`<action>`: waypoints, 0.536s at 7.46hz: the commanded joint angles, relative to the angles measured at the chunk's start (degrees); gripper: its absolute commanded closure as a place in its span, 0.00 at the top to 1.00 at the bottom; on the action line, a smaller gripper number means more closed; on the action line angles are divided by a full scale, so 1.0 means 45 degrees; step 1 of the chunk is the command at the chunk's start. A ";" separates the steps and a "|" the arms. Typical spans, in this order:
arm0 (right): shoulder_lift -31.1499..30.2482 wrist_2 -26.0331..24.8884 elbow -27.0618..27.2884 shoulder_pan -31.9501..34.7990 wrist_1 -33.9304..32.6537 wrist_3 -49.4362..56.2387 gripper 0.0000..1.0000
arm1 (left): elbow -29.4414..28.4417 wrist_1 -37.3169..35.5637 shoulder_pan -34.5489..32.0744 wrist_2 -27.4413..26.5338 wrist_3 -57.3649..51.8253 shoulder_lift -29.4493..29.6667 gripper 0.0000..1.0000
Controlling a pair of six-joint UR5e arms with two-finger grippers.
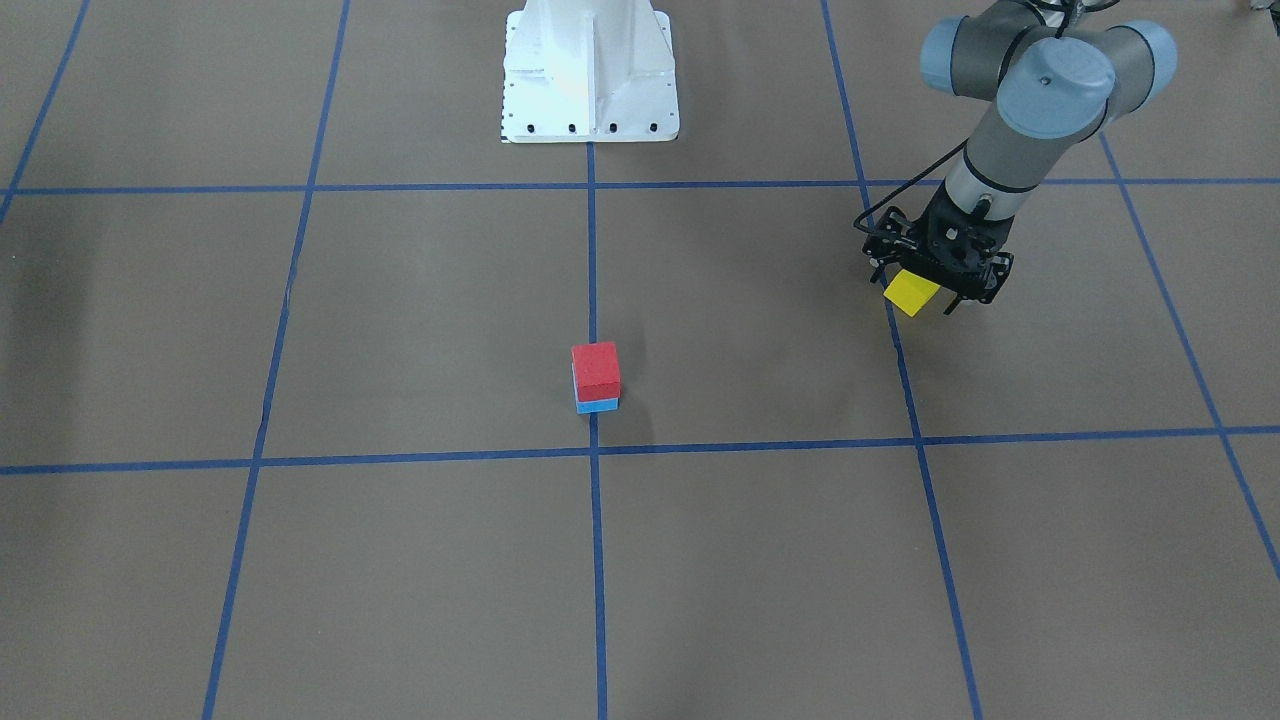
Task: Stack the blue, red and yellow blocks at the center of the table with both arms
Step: 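Lower the left gripper onto the yellow cube and grasp it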
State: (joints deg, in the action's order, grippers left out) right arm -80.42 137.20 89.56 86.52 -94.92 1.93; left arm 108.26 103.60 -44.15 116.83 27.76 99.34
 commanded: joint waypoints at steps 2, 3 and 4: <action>-0.0019 0.0000 0.0000 -0.0009 0.0000 0.0000 0.99 | -0.0247 0.0142 0.0259 -0.0044 0.0100 -0.0260 1.00; -0.0039 0.0000 0.0019 0.0011 0.0000 0.0000 0.99 | -0.0461 0.0142 0.0434 -0.0083 0.0081 -0.0260 1.00; -0.0020 0.0000 0.0020 0.0011 0.0000 0.0000 0.99 | -0.0560 0.0161 0.0649 -0.0084 0.0100 -0.0260 1.00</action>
State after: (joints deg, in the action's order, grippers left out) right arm -80.54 137.20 89.62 86.55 -94.92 1.93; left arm 106.53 104.26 -42.38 116.57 28.15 98.22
